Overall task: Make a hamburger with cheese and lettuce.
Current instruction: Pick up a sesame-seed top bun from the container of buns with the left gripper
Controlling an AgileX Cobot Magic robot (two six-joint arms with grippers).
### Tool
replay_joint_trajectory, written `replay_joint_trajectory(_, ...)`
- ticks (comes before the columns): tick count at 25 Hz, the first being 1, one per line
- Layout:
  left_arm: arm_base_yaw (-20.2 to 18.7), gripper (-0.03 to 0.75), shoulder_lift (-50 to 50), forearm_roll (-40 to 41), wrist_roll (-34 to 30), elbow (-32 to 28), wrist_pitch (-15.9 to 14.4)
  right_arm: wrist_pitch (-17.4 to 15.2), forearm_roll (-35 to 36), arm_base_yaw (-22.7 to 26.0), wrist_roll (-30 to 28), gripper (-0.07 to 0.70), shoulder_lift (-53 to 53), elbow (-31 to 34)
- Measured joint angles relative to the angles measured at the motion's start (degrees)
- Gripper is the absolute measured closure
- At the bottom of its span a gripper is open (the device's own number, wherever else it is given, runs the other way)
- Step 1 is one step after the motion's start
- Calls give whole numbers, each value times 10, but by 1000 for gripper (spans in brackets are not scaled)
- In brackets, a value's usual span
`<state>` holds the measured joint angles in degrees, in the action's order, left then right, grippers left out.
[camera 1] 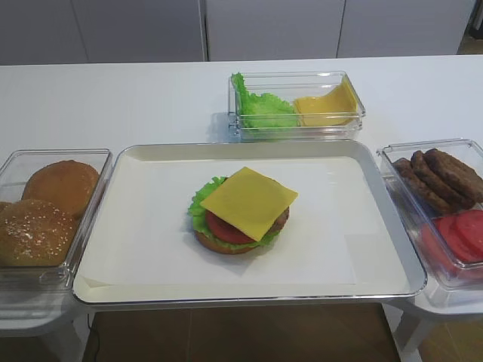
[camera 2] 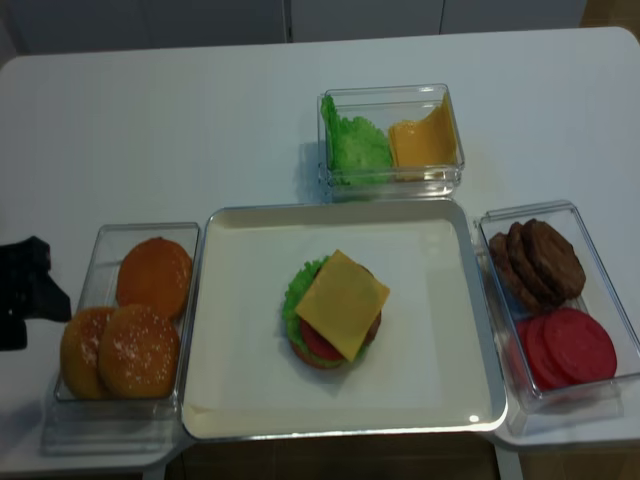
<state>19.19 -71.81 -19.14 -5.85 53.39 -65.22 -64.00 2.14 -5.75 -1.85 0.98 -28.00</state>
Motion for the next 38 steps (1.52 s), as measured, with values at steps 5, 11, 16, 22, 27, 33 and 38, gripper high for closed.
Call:
replay_joint_trajectory(5, 0, 282, -6, 4, -57, 0, 9, 0, 0, 0, 0, 229, 0, 0)
replay_joint_trajectory(11, 0, 289, -42, -17, -72, 1, 6, 0, 0, 0, 0, 229, 0, 0)
replay_joint_trajectory(16, 0, 289, -60, -19, -87, 1, 1, 0, 0, 0, 1, 229, 0, 0)
replay_joint_trajectory(22, 0, 289, -78, -20, -95, 1, -2, 0, 0, 0, 1, 229, 0, 0)
replay_joint_trajectory(27, 0, 289, -84, -22, -111, 1, 0, 0, 0, 0, 1, 229, 0, 0)
replay_joint_trajectory(33, 0, 291, -87, -30, -125, 2, 5, 0, 0, 0, 1, 229, 0, 0)
replay_joint_trajectory(38, 0, 291, -108, -57, -141, 3, 1, 0, 0, 0, 1, 229, 0, 0)
